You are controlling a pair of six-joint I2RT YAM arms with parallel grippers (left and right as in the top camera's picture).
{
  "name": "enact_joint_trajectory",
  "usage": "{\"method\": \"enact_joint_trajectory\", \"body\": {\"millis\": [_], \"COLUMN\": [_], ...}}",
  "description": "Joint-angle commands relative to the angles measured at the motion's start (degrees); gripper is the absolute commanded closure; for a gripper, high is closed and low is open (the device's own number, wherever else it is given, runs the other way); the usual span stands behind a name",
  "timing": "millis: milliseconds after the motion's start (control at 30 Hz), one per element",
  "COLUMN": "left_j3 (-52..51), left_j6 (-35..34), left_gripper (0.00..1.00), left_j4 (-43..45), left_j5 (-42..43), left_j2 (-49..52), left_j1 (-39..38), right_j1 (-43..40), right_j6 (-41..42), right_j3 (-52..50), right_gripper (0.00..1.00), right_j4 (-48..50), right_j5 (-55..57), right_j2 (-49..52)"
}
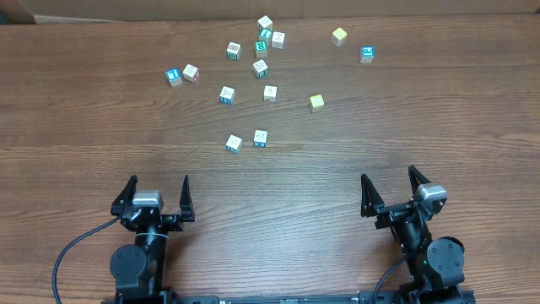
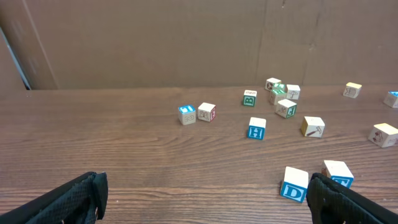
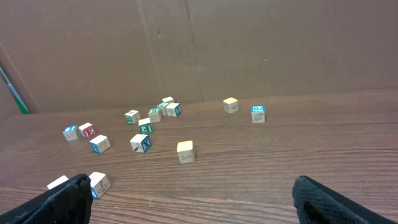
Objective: Form a horizontal line
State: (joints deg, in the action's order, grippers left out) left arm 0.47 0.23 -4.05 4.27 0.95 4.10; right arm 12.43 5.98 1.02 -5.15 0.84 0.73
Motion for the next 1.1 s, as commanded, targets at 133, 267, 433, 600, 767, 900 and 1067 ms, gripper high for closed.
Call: {"method": "enact_joint_trajectory", "body": {"millis": [133, 267, 433, 600, 767, 900, 1067], "left_j3": [-0.2, -0.2, -0.2, -0.2, -0.2, -0.2, -0.2], "left_j6": [1.3, 1.3, 1.3, 4.1, 4.1, 4.1, 4.3], "left_gripper": [0.00, 0.00, 0.01, 0.00, 0.01, 0.01, 0.00], "left_j4": [-0.2, -0.2, -0.2, -0.2, -0.2, -0.2, -0.1], "left_j5": [-0.4, -0.4, -0.4, -1.6, -1.7, -1.9, -2.3], "left_j2": [-0.7, -0.7, -0.7, -0.7, -0.7, -0.7, -0.7], "left_j1": [-0.4, -0.4, -0.4, -0.4, -0.4, -0.4, -0.4], "right_j1": [0.3, 0.3, 0.3, 0.3, 0.3, 0.3, 0.3], "right_j6": [-0.3, -0.3, -0.3, -0.3, -0.3, -0.3, -0.3], "right_j3": [-0.5, -0.5, -0.5, -0.5, -0.5, -0.5, -0.5], "right_gripper": [0.00, 0.00, 0.00, 0.00, 0.00, 0.00, 0.00], "right_j4": [0.4, 0.4, 0.4, 0.4, 0.4, 0.4, 0.4], "right_j5": [0.1, 0.1, 0.1, 0.1, 0.1, 0.1, 0.1], "right_j2": [-0.6, -0.6, -0.5, -0.6, -0.6, -0.5, -0.6]}}
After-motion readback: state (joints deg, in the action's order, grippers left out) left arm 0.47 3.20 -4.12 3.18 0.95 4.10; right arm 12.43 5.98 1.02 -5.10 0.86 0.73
